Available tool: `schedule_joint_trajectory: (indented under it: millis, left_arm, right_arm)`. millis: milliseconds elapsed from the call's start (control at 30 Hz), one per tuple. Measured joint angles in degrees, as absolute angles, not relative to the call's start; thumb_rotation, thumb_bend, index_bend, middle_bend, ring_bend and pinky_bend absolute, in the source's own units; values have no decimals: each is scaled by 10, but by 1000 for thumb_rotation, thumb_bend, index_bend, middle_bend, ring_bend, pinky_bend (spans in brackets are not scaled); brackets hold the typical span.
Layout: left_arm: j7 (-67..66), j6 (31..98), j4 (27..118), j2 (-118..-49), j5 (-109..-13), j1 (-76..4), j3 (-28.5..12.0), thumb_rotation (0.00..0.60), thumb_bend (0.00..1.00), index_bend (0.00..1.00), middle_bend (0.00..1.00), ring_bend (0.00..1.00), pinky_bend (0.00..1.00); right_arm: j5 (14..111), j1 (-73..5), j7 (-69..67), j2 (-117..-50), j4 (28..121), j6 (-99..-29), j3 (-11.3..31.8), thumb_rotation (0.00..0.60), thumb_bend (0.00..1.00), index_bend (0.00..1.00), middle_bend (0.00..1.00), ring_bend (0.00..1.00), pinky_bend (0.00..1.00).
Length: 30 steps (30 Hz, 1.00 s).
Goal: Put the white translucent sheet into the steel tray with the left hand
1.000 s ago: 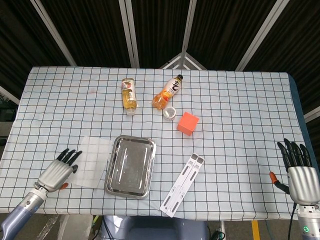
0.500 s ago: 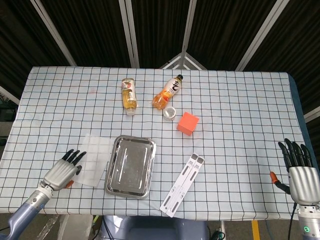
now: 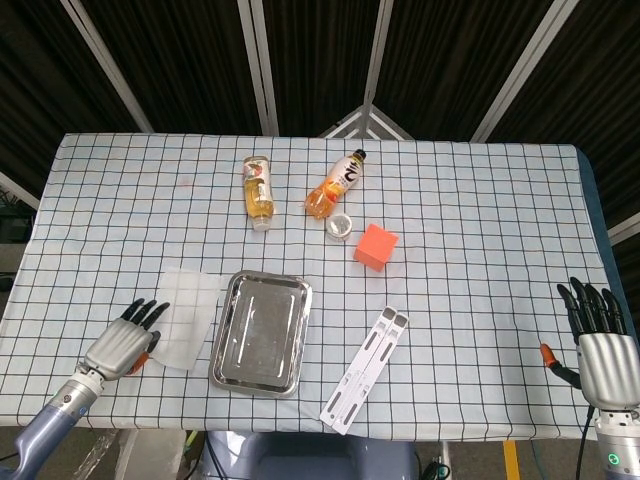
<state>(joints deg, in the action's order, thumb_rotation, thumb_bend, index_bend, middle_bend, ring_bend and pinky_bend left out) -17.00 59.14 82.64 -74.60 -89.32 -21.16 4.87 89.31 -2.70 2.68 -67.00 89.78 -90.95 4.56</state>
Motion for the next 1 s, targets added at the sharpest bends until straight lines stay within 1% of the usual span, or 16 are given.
schedule_joint_trajectory:
  millis: [200,333,433,467,567,667,767,900,1000]
  left_arm:
    - [-165,608,846,-734,-894,-214,40,600,528,584,21,0,0]
    - [-163,637,884,-712,-893,-217,20,600,533,583,24,0,0]
    - [-161,663,920,-690,-890,-223,-10,600,533,580,28,0,0]
    - [-161,675,937,-680,-886,-228,-28,600,533,580,30,0,0]
    - [-163,689,968,-667,-878,-238,-60,600,533,583,35,0,0]
    - [-170,705,1004,-659,-869,-253,-93,600,533,580,40,0,0]
    - [-192,713,1039,-663,-863,-268,-112,600,533,579,41,0,0]
    - [-235,709,1069,-688,-866,-287,-114,600,533,576,40,0,0]
    - [-266,697,1078,-716,-876,-296,-97,600,533,575,40,0,0]
  right_arm:
    - [893,-27,26,-670,897,-910,46,600,329,0,0,0,0]
    - [894,-27,26,-670,897,-909,46,600,329,0,0,0,0]
    - [894,-28,27,-670,897,-908,46,600,328,0,0,0,0]
    - [895,-28,27,-670,897,-908,46,600,328,0,0,0,0]
    - [896,-28,28,-670,897,-909,46,600,328,0,0,0,0]
    - [895,-28,28,-670,896,-909,46,600,328,0,0,0,0]
    - [895,-28,28,-670,896,-909,46,600,329,0,0,0,0]
    - [895,-28,26,-669,896,-909,46,600,328,0,0,0,0]
    - [894,-27,25,-669,896,-909,45,600,328,0,0,0,0]
